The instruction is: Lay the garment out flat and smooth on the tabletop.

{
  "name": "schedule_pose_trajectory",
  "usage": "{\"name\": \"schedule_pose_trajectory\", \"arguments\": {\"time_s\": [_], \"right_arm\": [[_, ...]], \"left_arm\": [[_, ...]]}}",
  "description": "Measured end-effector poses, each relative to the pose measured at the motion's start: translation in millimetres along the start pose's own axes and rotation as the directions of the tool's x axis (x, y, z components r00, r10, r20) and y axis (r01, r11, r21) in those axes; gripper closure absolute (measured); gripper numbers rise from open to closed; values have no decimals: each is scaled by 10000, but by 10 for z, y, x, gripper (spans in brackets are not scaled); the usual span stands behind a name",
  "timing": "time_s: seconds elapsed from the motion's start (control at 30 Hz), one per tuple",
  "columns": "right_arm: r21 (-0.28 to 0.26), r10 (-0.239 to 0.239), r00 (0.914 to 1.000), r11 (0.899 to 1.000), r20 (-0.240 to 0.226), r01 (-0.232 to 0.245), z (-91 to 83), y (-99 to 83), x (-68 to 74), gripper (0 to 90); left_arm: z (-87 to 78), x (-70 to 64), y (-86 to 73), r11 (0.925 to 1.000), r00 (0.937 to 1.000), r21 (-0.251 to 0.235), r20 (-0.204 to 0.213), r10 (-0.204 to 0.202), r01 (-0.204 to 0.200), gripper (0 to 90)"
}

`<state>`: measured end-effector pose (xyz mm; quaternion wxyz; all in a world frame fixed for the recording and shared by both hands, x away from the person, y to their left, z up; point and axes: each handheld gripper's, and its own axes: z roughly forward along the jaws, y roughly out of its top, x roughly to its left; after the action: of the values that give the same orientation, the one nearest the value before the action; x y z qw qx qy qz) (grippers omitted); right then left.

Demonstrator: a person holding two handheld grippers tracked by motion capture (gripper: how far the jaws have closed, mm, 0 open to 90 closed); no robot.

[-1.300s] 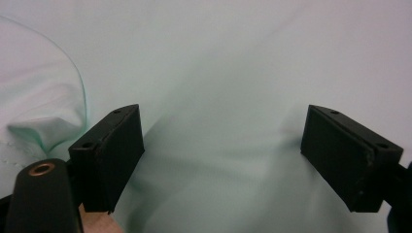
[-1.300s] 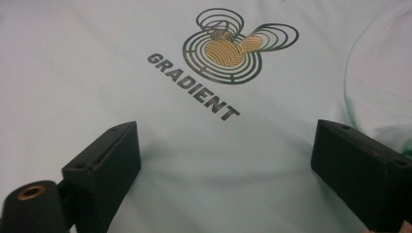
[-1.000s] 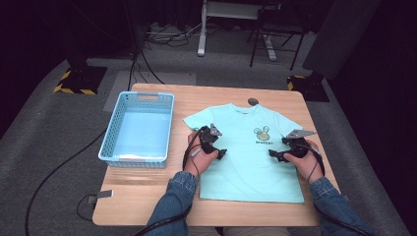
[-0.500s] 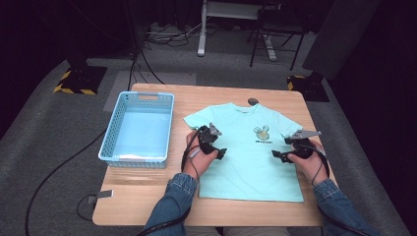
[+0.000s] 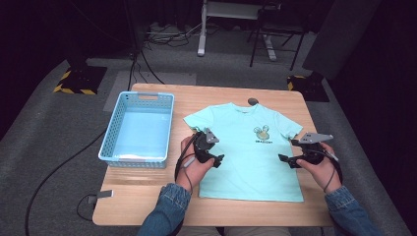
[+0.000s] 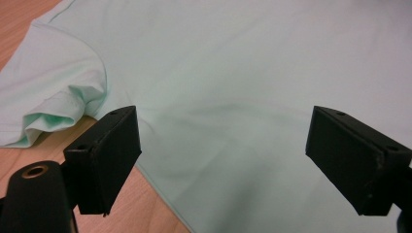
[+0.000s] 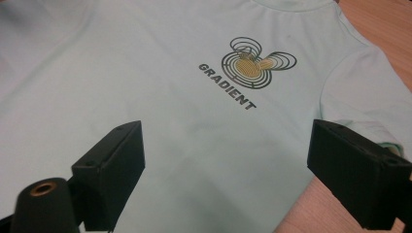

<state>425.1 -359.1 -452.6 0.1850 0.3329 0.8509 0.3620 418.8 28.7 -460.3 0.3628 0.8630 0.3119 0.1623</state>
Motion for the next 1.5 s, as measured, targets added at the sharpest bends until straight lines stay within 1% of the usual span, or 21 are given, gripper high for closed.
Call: {"name": "schedule_pose_trajectory", "arguments": {"time_s": [0.17,0.4,0.7,0.9,1.0,1.1,1.2,1.23,1.3,1.33,1.37,1.43,1.5], "right_arm": [[42,-117,9999,9999,-37,117,-116,3,34,136],[67,-260,9996,9996,-111,261,-259,-6,77,136],[100,-519,9986,9986,-131,520,-445,-19,171,136],[167,-567,9983,9982,-128,570,-542,-62,195,136],[229,-528,9985,9983,-130,530,-571,-101,191,136],[257,-473,9988,9985,-107,475,-587,-133,179,135],[174,-396,9991,9991,-130,399,-617,-181,162,133],[174,-396,9991,9991,-130,399,-617,-181,162,133],[125,-314,9995,9994,-82,315,-647,-227,142,130],[130,-307,9995,9994,-63,308,-655,-239,137,130],[130,-267,9996,9996,-48,268,-666,-256,131,129],[131,-218,9998,9997,-26,218,-676,-273,126,128],[211,-208,9998,9996,-42,209,-697,-328,110,130]], "left_arm": [[-145,-47,-22,9999,10000,-129,-84,46,-48,123],[-322,-113,-79,9998,9997,-161,-205,135,-139,120],[-544,-152,-147,9991,9990,-292,-350,296,-306,117],[-641,-153,-201,9989,9987,-330,-407,319,-332,115],[-711,-148,-273,9990,9984,-331,-485,288,-305,115],[-748,-144,-319,9991,9982,-327,-527,270,-287,114],[-819,-122,-425,9993,9982,-341,-591,114,-134,114],[-819,-122,-425,9993,9982,-341,-591,114,-134,114],[-853,-112,-509,9995,9980,-296,-628,52,-70,114],[-853,-112,-509,9995,9980,-296,-628,52,-70,114],[-876,-103,-561,9996,9979,-268,-645,19,-37,114],[-890,-100,-587,9996,9978,-285,-656,-32,13,113],[-930,-93,-654,9995,9970,-314,-764,-95,72,113]]}}
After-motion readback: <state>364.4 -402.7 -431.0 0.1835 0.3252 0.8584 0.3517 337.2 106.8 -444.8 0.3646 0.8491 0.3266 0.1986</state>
